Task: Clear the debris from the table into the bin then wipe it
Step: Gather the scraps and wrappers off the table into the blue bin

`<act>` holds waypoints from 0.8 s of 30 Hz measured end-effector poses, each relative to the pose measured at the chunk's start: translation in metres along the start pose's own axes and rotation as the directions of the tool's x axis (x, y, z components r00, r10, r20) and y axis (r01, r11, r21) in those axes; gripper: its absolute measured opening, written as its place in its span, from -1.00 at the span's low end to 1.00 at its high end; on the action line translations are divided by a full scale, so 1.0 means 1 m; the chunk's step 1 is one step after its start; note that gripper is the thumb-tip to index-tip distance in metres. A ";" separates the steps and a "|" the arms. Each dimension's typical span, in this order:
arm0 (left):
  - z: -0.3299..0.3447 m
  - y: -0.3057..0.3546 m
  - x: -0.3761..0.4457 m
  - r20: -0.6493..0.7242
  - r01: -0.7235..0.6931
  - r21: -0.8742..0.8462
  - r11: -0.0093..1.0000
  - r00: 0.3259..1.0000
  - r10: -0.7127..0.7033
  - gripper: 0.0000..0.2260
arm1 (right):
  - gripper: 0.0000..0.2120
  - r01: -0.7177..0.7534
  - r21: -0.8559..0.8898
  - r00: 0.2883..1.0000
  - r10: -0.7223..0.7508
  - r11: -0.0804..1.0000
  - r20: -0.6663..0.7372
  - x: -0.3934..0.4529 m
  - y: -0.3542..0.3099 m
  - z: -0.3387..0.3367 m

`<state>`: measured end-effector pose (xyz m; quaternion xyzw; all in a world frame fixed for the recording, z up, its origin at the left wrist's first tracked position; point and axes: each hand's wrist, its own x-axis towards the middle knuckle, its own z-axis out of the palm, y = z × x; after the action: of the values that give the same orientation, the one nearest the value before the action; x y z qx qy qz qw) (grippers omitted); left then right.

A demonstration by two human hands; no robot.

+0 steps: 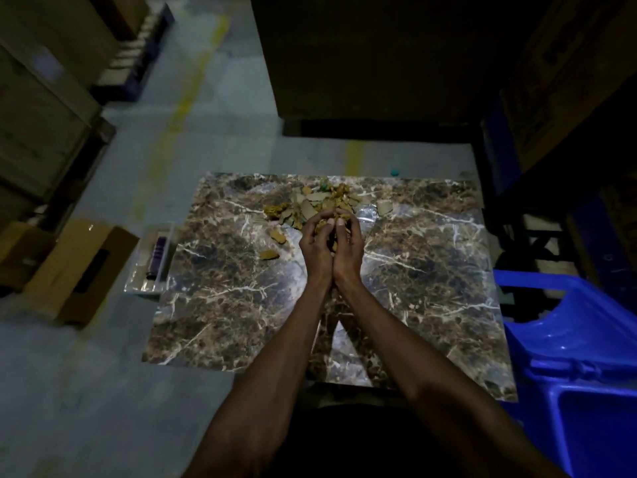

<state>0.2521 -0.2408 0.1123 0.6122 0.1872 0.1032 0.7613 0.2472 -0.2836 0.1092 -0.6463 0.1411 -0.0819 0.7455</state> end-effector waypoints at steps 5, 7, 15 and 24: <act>0.002 0.023 -0.017 0.075 -0.035 -0.034 0.999 0.996 0.038 -0.83 | -0.73 0.082 0.007 0.993 -0.081 0.997 -0.085 -0.018 -0.025 -0.005; 0.001 0.029 -0.028 0.120 -0.062 -0.053 0.997 0.990 0.069 -0.83 | -0.73 0.107 0.008 0.988 -0.105 0.994 -0.115 -0.031 -0.032 -0.009; 0.007 0.021 -0.101 0.311 -0.005 -0.117 0.993 0.950 0.042 -0.83 | -0.71 0.153 -0.035 0.936 -0.156 0.988 -0.317 -0.089 -0.037 -0.062; 0.062 0.008 -0.217 0.545 0.078 -0.050 0.996 0.838 -0.038 -0.84 | -0.71 0.184 0.025 0.831 -0.142 0.983 -0.538 -0.146 -0.056 -0.178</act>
<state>0.0811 -0.3783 0.1658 0.5832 -0.0212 -0.0911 0.8069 0.0562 -0.4149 0.1571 -0.5788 0.2840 -0.3268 0.6910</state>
